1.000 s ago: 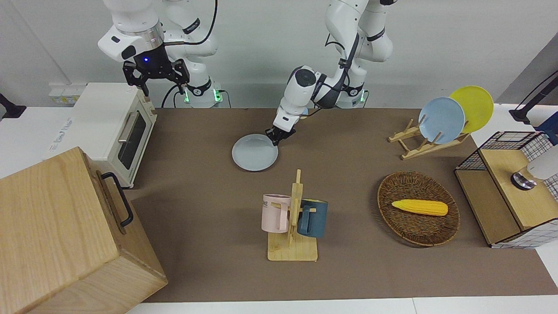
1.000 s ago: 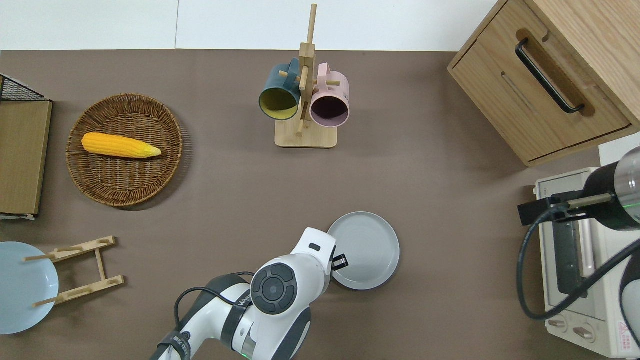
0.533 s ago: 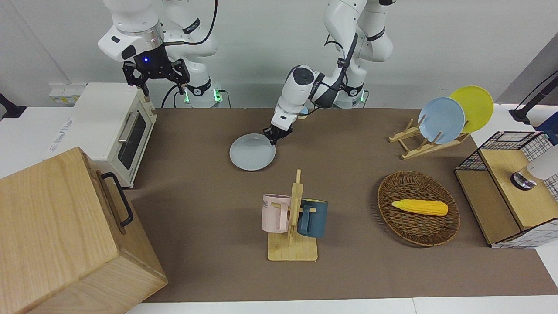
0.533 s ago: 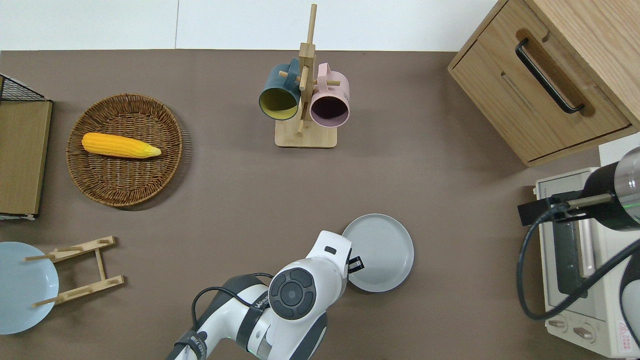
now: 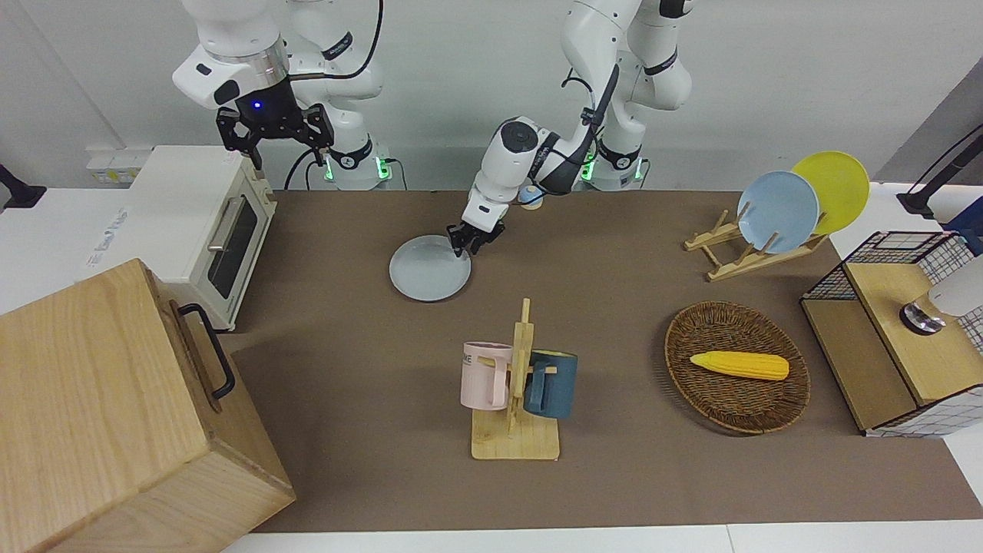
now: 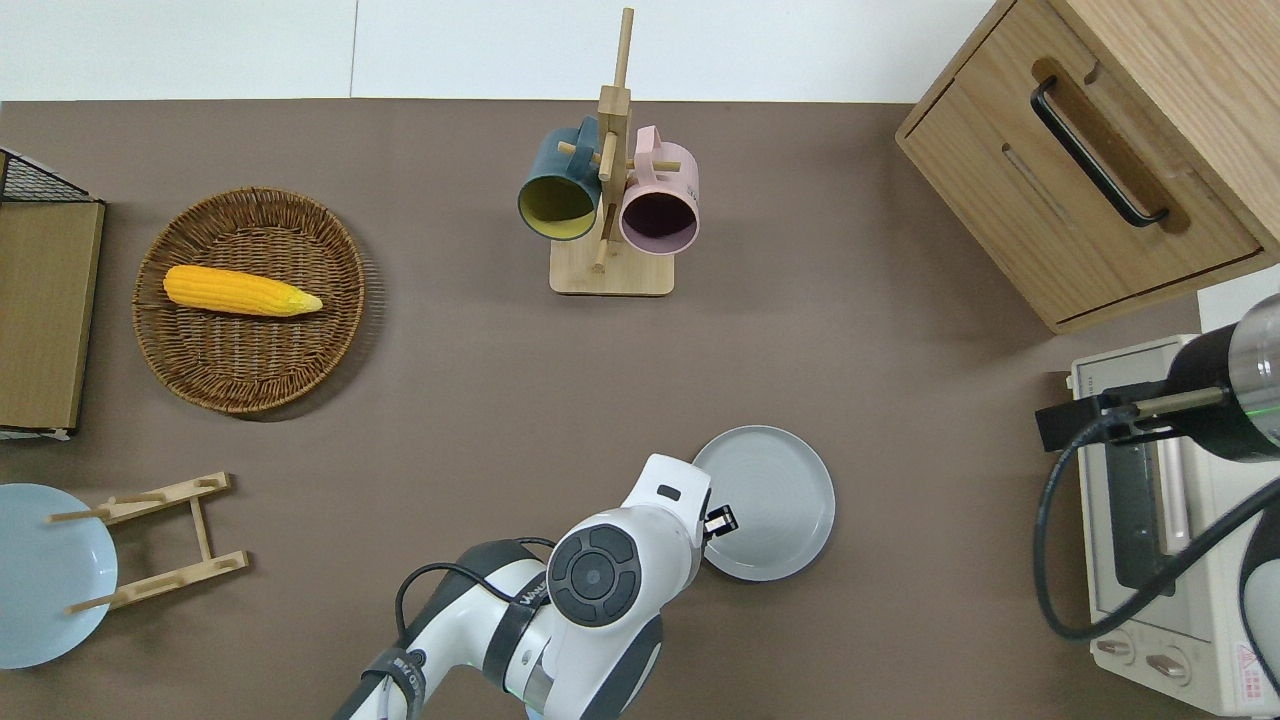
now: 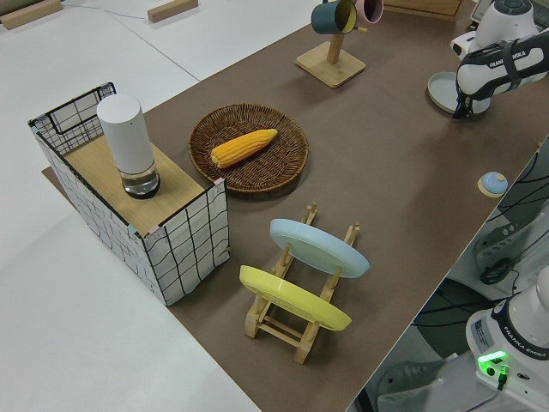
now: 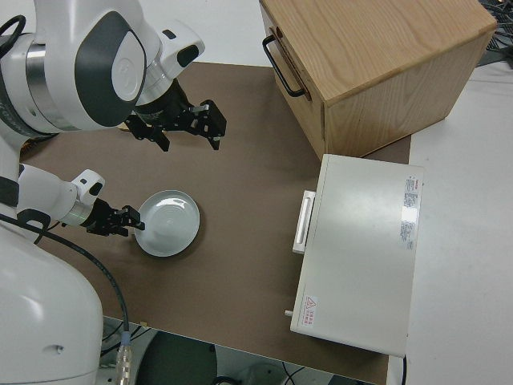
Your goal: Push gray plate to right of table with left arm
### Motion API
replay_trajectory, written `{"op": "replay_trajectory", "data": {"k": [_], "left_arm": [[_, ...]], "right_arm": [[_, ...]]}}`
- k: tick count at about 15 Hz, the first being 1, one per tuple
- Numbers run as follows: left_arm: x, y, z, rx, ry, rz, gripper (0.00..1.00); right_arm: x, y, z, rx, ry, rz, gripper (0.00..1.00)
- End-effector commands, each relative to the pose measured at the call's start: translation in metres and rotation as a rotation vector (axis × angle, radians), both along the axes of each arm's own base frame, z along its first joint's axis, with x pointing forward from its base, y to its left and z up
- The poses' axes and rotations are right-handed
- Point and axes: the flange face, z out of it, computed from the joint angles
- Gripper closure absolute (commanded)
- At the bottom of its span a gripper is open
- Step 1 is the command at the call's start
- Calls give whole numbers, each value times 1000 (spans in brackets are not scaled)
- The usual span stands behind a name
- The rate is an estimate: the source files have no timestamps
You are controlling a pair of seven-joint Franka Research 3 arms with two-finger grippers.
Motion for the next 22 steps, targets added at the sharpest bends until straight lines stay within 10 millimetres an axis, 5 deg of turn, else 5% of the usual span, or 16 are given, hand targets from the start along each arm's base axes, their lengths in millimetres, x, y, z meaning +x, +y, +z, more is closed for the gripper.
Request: {"op": "replay_trajectory", "data": {"k": [1,4,9,13,17,21,22], "left_arm": [[6,7,2,94,-38,-99,7],[32,48,25,177,-37,-181,7],[91,177,96,215,-26,-336,5],[111,245,148,243,-17,-395,5],[118,271,222,243,19,-368,5],[113,291,268,243,46,-342,5],[109,311,287,239,46,-312,5]], "right_arm": [[-5,-1,2,-3,6,4,5],[-5,-1,2,-1,6,4,5],[-5,-1,2,-1,6,4,5],[-5,-1,2,-3,6,4,5],[-5,-1,2,-3,6,4,5],[-5,-1,2,-3,6,4,5],[-5,-1,2,-3,6,4,5]]}}
